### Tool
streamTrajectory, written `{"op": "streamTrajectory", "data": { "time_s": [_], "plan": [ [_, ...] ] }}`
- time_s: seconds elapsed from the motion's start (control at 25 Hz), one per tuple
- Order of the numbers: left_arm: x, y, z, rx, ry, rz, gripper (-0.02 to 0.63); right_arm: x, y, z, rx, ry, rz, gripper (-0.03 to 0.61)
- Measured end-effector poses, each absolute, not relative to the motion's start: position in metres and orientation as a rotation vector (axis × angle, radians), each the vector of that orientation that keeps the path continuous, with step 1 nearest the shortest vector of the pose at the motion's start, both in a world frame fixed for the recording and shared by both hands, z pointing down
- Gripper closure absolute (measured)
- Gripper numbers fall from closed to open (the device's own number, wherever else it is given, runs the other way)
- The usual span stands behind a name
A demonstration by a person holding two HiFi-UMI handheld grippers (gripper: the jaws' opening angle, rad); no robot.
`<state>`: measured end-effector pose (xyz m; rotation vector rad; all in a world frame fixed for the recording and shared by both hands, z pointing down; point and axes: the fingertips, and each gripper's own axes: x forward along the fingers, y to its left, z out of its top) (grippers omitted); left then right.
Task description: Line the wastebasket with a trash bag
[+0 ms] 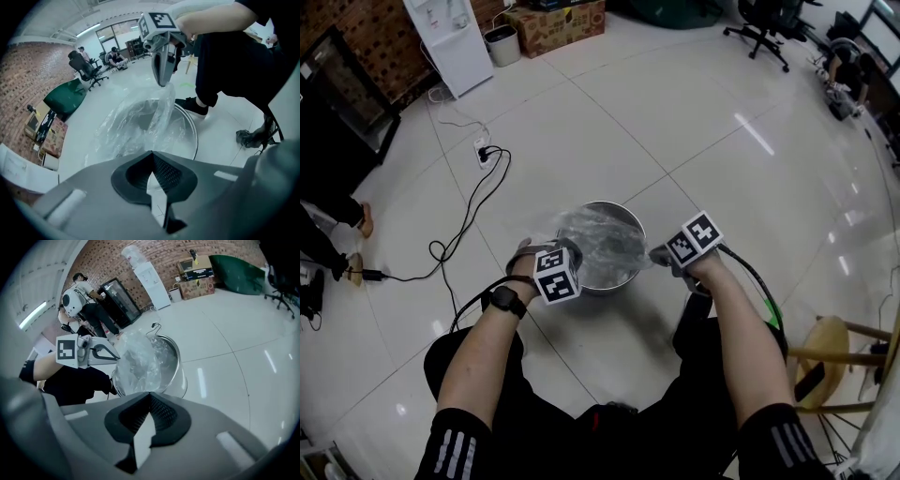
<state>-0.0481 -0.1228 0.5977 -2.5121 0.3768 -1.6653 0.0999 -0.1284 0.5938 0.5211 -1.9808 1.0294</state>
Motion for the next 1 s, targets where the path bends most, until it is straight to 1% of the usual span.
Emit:
{"op": "streamTrajectory", "data": {
  "time_s": [0.28,0.48,0.8,1.0],
  "plan": [
    [-0.019,-0.063,0.566,-2.498,0.11,-1.572,0.612,0.112,-0.124,0.583,0.509,-1.996,1.048,0.571],
    [-0.021,-0.013,0.598,-2.476,-0.085,-1.628,0.613,0.13,-0.119,0.608,0.535,-1.91,1.019,0.571],
    [-0.012,-0.002,0.628,-2.539,-0.072,-1.632,0.614,0.138,-0.116,0.663,0.59,-1.816,1.007,0.571],
    [-0.016,-0.003,0.66,-2.525,-0.032,-1.68,0.606,0.132,-0.132,0.674,0.677,-1.869,1.005,0.571]
  ]
}}
